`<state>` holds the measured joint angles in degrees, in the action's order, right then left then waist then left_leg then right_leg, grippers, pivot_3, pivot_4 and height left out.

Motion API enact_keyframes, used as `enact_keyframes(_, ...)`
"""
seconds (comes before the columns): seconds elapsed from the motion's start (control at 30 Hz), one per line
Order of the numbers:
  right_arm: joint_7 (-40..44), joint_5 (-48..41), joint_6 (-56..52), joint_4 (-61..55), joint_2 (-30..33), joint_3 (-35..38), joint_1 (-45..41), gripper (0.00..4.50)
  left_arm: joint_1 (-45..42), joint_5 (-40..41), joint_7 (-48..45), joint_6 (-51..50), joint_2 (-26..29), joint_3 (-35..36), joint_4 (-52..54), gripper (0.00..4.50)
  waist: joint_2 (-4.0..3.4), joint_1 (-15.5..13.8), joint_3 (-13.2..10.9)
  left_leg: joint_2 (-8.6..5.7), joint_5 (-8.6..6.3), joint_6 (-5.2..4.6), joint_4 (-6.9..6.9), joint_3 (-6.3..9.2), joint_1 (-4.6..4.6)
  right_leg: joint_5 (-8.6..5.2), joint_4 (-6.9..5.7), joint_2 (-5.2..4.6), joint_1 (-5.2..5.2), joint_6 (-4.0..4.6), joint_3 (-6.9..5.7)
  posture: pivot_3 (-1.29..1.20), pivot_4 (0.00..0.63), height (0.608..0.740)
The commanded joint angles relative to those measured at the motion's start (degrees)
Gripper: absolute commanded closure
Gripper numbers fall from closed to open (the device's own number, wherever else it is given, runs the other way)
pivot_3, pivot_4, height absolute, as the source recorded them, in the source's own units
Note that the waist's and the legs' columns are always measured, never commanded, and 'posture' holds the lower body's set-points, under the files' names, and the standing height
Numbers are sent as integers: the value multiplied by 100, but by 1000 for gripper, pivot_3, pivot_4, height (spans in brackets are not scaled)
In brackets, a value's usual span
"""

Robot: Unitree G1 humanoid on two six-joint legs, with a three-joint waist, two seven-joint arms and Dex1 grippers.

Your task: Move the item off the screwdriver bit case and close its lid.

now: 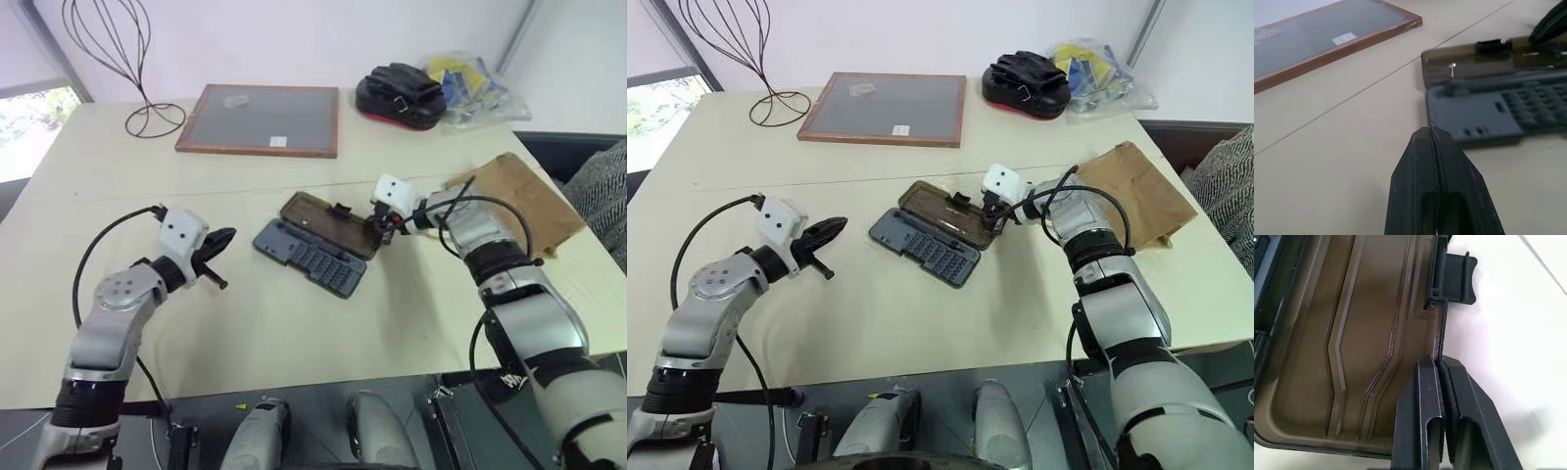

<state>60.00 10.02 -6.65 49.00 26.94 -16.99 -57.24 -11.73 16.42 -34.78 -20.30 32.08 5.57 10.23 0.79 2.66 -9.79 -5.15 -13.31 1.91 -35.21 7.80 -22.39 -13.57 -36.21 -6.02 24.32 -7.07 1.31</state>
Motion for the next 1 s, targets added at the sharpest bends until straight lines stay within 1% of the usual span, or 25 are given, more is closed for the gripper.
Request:
enact_keyframes(0.03, 547, -65, 442, -905, 16, -182, 86, 4470, -138, 12, -18, 161, 101, 216, 75, 4500, -3, -2, -2, 1, 0, 0, 0, 1, -2, 0, 0, 1, 2, 0, 0, 0, 150, 734)
enact_keyframes(0.13, 599, -18, 846, -1368, 51, -244, 112, 4470, -183, 15, -42, 180, 122, 221, 27, 4500, -6, -10, -5, 2, 0, 0, 0, 0, -4, 0, 0, 2, 5, 0, 0, 0, 150, 734)
enact_keyframes(0.23, 559, 29, 1620, -1705, 30, -334, 103, 4470, -234, 14, -66, 204, 126, 199, -18, 4500, -6, -21, -5, 1, 0, 1, -1, 1, -6, 0, 0, 1, 4, 0, 0, 0, 150, 734)
enact_keyframes(0.43, 319, 291, 2362, -1423, -103, -516, -20, 4470, -300, 1, -102, 225, 118, 166, -72, 4500, -6, -14, -5, 1, 2, 4, -1, 1, -5, 0, 0, 2, 4, 0, 0, 0, 150, 734)
enact_keyframes(0.63, 240, 374, 2572, -1136, -289, -579, -113, 4470, -315, -15, -124, 220, 127, 179, -65, 4500, -6, -11, -6, 2, 3, 6, 0, 2, -5, 1, 0, 3, 5, 1, 0, 0, 150, 734)
enact_keyframes(0.77, 151, 563, 2736, -844, -251, -658, -158, 4470, -271, -18, -110, 207, 129, 199, -6, 4500, -5, -19, -5, 2, 3, 7, 0, 3, -5, 1, 0, 3, 5, 2, 0, 0, 150, 734)
enact_keyframes(1.0, 46, 774, 2685, -560, -157, -698, -195, 4470, -256, -37, -78, 203, 101, 179, 22, 4500, -6, -20, -6, 2, 5, 9, -1, 3, -5, 1, -1, 3, 5, 2, 0, 0, 150, 734)
